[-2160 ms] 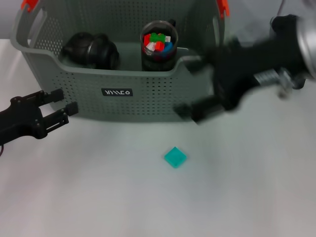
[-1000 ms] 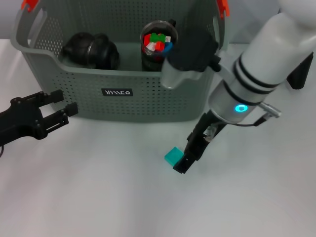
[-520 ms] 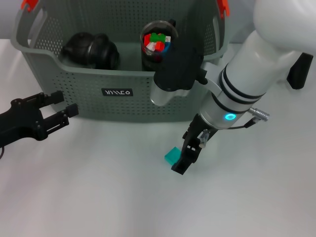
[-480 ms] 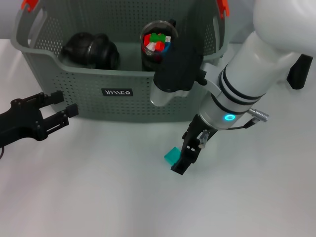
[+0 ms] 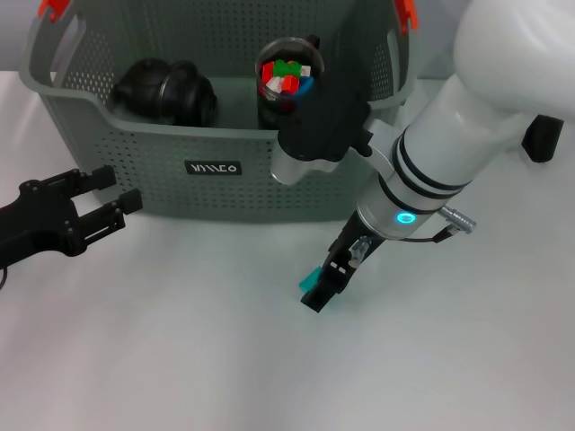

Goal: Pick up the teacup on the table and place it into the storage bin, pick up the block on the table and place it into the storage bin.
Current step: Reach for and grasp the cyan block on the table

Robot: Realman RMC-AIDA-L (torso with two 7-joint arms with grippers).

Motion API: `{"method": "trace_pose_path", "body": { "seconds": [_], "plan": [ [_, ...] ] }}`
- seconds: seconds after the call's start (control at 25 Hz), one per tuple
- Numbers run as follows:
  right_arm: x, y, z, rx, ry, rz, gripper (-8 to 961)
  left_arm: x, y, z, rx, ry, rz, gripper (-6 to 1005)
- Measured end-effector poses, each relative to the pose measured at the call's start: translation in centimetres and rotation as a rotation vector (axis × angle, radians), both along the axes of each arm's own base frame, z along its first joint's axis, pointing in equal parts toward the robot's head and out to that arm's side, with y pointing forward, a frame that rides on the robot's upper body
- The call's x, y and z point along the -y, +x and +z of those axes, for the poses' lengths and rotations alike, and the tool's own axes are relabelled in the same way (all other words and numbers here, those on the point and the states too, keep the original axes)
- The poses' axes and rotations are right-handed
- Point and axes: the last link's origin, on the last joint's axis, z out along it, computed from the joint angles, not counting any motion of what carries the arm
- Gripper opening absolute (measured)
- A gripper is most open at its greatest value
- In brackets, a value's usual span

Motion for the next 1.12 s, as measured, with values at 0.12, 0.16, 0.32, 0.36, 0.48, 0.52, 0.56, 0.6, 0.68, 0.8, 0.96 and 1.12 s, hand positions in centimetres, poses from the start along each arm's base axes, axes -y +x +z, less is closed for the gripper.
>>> {"method": "trace_pose_path", "body": {
  "seconds": [0.12,0.16,0.32,0.36,0.48,0.52,0.56,0.6,0.68,0.8,0.96,1.12],
  "plan": [
    [-0.14,0.34,-0.19,0.009,0.013,-0.005,939,0.0,0.0,0.0,0.0,0.0,0.0,565],
    [-0.14,0.34,-0.19,0.009,0.013,-0.005,927,0.0,0.0,0.0,0.0,0.0,0.0,565],
    [-0.03,0.34,-0.39,0.008,0.011,-0.002,877,-0.02,-0.01,0.0,-0.001,0.0,0.001,565],
    [-0.03,0.34,-0.39,0.008,0.011,-0.002,864,-0.02,-0.01,0.0,-0.001,0.0,0.001,565],
    [0.14,0.56,-0.54,0.013,0.005,-0.012,827,-0.02,-0.03,0.0,-0.001,0.001,0.002,565],
    [0.19,0.61,-0.59,0.015,0.004,-0.013,814,-0.04,-0.05,0.0,-0.002,0.002,0.003,565],
    [0.24,0.64,-0.63,0.018,0.002,-0.012,801,-0.05,-0.07,0.01,-0.003,0.002,0.004,565],
    [0.28,0.66,-0.67,0.021,0.001,-0.011,789,-0.06,-0.09,0.01,-0.004,0.003,0.006,565],
    [0.3,0.67,-0.71,0.022,0.0,-0.009,745,-0.08,-0.11,0.01,-0.004,0.004,0.007,565],
    [0.21,0.62,-0.73,0.019,0.006,-0.007,680,-0.07,-0.11,-0.01,-0.004,0.004,0.007,565],
    [0.13,0.79,-0.82,0.022,0.014,-0.005,678,-0.07,-0.11,-0.02,-0.003,0.003,0.007,565],
    [-0.04,0.92,-0.83,0.029,0.019,-0.008,676,-0.07,-0.11,-0.02,-0.003,0.003,0.007,565]
  ]
}}
